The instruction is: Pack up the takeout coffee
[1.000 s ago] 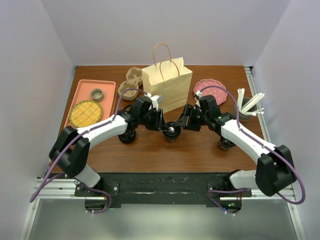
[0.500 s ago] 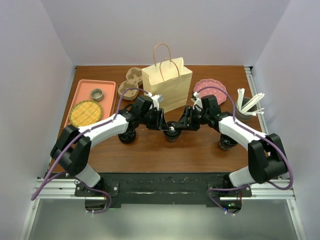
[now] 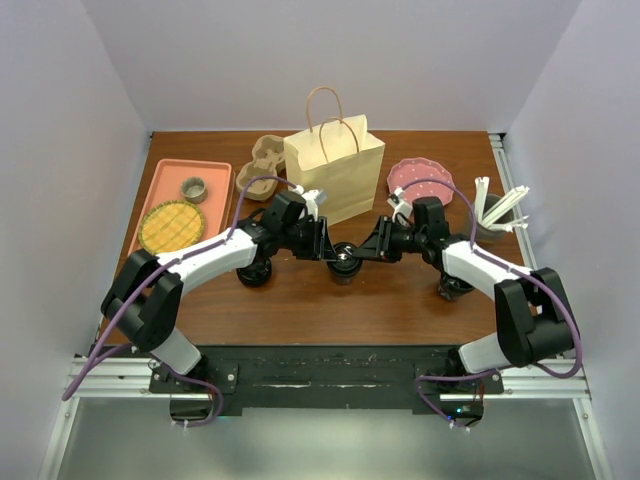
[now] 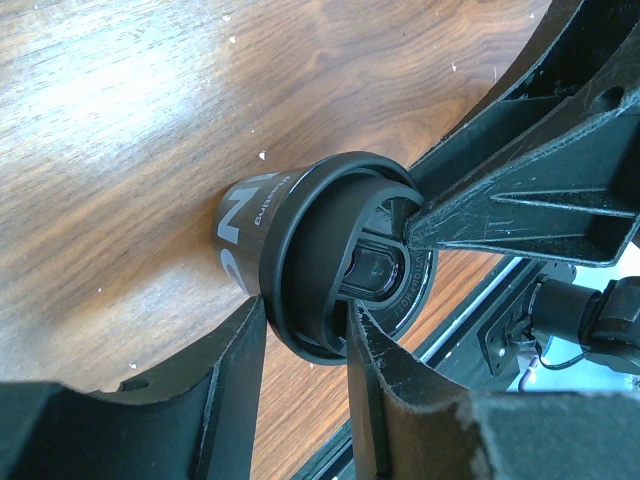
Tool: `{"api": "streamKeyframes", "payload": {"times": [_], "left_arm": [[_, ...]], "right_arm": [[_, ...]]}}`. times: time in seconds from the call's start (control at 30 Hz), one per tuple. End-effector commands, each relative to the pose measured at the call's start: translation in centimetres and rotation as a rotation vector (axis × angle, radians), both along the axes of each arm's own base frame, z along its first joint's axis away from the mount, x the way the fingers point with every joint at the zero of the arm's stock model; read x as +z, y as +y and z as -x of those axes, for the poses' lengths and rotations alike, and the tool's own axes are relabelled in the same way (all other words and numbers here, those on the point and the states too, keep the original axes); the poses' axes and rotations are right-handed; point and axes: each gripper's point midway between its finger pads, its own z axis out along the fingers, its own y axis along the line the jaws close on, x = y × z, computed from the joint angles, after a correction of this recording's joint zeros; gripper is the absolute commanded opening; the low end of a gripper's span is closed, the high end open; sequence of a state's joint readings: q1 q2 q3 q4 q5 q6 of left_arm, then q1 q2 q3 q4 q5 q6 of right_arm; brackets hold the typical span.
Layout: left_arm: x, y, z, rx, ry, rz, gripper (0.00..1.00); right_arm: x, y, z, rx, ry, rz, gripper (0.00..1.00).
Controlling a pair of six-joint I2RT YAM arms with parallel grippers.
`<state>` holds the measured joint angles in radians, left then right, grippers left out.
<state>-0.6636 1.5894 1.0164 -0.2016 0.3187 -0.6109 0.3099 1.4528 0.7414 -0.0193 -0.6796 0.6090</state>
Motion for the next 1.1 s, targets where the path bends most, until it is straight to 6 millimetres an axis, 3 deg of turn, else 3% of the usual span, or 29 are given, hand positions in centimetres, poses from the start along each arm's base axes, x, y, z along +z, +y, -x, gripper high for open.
{"api": "streamKeyframes", "payload": {"times": [0.0, 0.13, 0.53, 0.67, 0.7, 0.8, 1.07], "left_arm": [[-7.1, 5.1, 2.6, 0.045, 0.123, -0.286, 0.38], [-7.4, 5.4, 2.8, 0.055, 0.131, -0.301, 0.38], [-8.2, 6.1, 4.4, 0.111, 0.203, -0.334, 0.38], [-7.0, 5.5, 5.5, 0.141, 0.244, -0.299, 0.38], [-6.6, 5.4, 5.8, 0.148, 0.250, -0.292, 0.38], [-5.9, 5.1, 6.2, 0.179, 0.274, -0.249, 0.38], [-4.9, 3.9, 5.6, 0.233, 0.308, -0.195, 0.38]], "right_arm": [[-5.5, -1.5, 2.2, -0.019, 0.114, 0.098, 0.24], [-7.4, -1.6, 3.6, -0.012, 0.165, 0.078, 0.24], [-9.0, -1.2, 4.4, 0.043, 0.181, 0.025, 0.32], [-6.4, -0.5, 2.7, 0.081, 0.132, 0.007, 0.42], [-4.7, -0.2, 1.4, 0.080, 0.079, 0.000, 0.44], [-2.1, 0.5, -0.1, 0.085, 0.048, -0.029, 0.54], [1.9, 0.9, -0.9, 0.061, 0.004, -0.080, 0.66]]}}
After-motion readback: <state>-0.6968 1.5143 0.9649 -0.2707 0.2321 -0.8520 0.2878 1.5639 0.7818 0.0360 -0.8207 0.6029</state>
